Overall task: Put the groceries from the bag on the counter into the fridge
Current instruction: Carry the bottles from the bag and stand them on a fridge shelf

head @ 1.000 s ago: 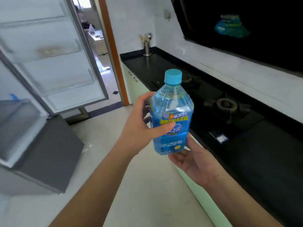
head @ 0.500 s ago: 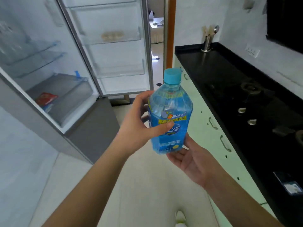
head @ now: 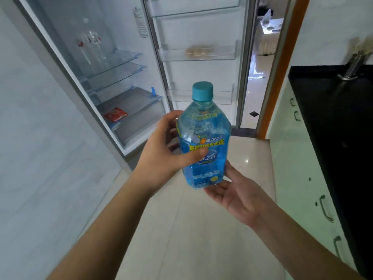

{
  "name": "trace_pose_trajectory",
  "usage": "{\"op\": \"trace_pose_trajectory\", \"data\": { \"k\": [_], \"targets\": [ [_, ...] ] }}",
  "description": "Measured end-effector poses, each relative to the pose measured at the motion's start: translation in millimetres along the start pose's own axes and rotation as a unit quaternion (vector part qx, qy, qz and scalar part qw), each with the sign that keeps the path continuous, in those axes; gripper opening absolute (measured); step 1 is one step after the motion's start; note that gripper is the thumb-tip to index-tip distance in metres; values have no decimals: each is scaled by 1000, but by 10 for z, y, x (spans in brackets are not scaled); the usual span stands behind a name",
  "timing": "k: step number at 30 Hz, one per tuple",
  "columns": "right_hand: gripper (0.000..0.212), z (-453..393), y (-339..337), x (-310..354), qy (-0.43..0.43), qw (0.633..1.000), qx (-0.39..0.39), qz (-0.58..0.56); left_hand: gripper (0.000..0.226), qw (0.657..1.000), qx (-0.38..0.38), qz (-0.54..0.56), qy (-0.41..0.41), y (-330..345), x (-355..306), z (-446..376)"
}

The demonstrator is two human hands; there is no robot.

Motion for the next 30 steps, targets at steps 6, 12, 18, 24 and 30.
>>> {"op": "trace_pose_trajectory", "data": {
  "k": [6, 12, 18, 24, 30],
  "targets": [
    [38, -464, 395, -14, 42, 998, 14, 36, 76, 998, -67, 2, -15, -402, 215, -243],
    [39, -1046, 855, -119, 79, 995, 30, 60, 73, 993, -115, 15, -13, -921, 503, -585],
    [40, -1667, 1417, -139, 82, 992, 50, 79, 74, 990, -142, 4, -10, -1482, 769, -1093],
    [41, -2192, 1846, -63, 72, 992, 61, 81, 75, 991, -134, 7, 4, -1891, 952, -1620],
    [40, -2703, 2123, 188, 69, 990, 69, 106, 73, 987, -163, 13, -4, -2060, 1173, -2120]
  ]
}}
Point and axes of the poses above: each hand's wrist, its own z-axis away from the middle knuckle, its own y-axis out of the palm, x = y × z, the point moved 5 cm from there along -z, towards the middle knuckle, and after that the axes turned 10 degrees about -z, right-handed, at the moved point
